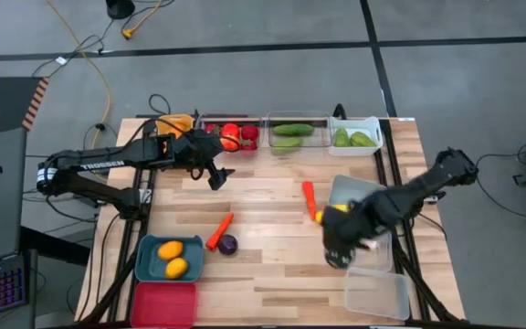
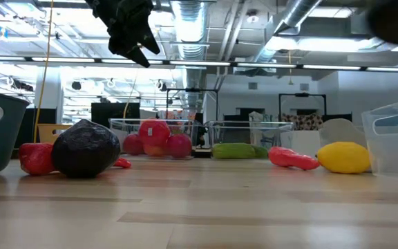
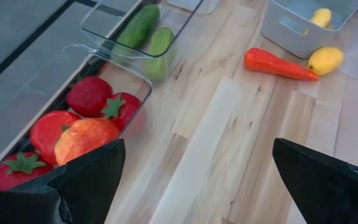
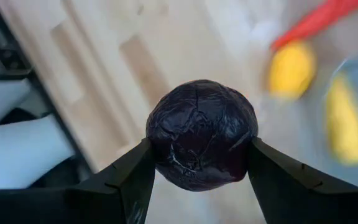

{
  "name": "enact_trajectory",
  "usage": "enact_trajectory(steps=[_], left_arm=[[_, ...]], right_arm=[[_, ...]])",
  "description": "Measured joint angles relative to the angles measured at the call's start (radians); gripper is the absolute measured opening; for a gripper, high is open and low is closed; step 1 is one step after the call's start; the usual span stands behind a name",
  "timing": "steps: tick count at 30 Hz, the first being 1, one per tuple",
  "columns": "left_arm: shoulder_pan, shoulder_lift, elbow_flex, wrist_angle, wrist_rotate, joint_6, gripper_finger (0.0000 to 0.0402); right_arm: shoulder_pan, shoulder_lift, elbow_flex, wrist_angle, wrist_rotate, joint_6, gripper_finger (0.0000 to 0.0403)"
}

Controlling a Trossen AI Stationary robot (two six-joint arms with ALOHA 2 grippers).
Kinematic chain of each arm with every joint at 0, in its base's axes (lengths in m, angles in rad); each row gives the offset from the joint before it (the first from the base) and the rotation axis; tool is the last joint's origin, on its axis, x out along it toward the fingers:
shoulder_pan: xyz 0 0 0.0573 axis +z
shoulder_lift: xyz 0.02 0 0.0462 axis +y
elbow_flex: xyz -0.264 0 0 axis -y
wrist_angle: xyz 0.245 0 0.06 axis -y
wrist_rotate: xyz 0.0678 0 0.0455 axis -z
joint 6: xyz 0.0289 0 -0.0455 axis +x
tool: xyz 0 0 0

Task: Sort produce into baskets
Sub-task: Put the purple plum into the bottom white transparent bin

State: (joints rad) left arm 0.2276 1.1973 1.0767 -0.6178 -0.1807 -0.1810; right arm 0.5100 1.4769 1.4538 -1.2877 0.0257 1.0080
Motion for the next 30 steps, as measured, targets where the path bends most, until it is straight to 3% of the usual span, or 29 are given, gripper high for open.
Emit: enact_trajectory(steps=[7,15,22,30], left_arm=[[0.000,0.000,0.000,0.000,-0.001,0.011,0.0396],[0.000,0.000,0.000,0.000,-0.002,0.005,0.0396],[0.000,0.000,0.000,0.000,-0.003,0.011,0.0396],[0.000,0.000,0.000,0.000,-0.003,0.010,0.0396]], right_arm=[[0.256,0.000,0.000,0.000,-0.005,0.330,0.0260],[0.477,0.000,0.000,0.002,-0.005,0.585,0.0260],[0.586,0.000,-0.001,0.040,-0.005,0.626,0.0260],[0.606,0.000,-0.001,0.042,-0.004,0.626,0.0261]])
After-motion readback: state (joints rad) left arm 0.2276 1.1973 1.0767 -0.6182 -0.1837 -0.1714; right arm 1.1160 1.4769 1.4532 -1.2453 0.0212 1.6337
